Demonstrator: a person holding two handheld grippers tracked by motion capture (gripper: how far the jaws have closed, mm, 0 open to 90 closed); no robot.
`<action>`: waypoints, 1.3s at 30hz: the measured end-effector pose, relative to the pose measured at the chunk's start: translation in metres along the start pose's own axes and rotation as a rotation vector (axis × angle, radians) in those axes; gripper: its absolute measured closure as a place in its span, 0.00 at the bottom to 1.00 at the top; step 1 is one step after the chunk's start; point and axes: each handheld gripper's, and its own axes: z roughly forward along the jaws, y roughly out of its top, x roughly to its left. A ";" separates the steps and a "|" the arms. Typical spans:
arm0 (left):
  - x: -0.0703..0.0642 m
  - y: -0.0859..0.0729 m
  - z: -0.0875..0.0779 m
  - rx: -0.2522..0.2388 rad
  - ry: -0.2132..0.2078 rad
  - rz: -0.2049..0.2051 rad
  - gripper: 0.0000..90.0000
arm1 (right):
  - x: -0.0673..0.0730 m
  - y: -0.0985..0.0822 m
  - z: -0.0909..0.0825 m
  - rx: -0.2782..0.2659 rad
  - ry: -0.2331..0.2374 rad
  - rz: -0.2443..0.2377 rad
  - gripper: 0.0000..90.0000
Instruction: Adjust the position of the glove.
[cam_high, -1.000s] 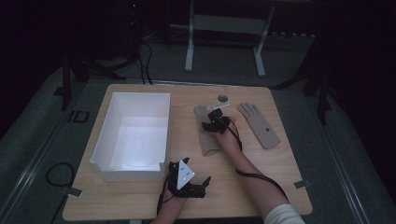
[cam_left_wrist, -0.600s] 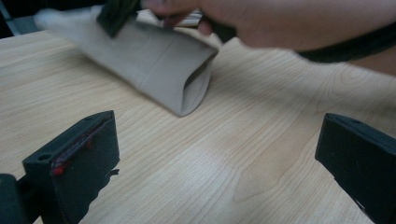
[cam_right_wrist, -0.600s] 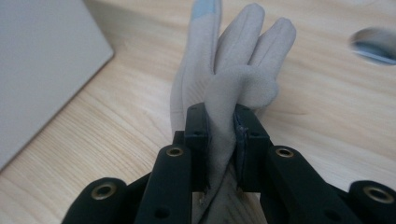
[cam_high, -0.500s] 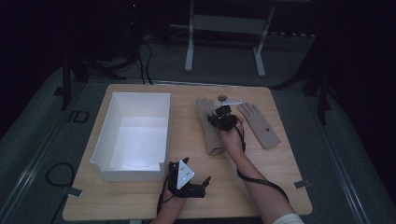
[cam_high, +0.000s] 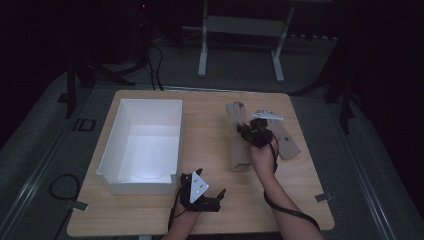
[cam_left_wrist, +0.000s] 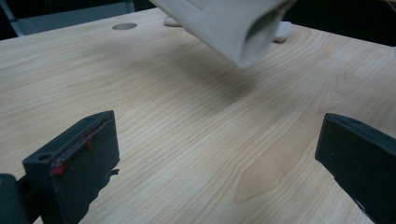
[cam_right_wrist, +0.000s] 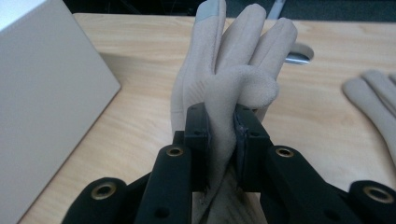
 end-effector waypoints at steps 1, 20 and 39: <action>0.000 0.000 0.000 0.003 -0.001 0.004 0.00 | -0.002 -0.006 -0.002 0.008 0.002 0.011 0.87; -0.001 0.000 0.000 0.002 -0.004 0.010 0.00 | -0.005 -0.067 0.014 0.053 -0.045 0.087 0.86; 0.000 0.000 0.000 0.002 -0.011 0.007 0.00 | -0.006 -0.089 0.038 0.073 -0.128 -0.026 0.69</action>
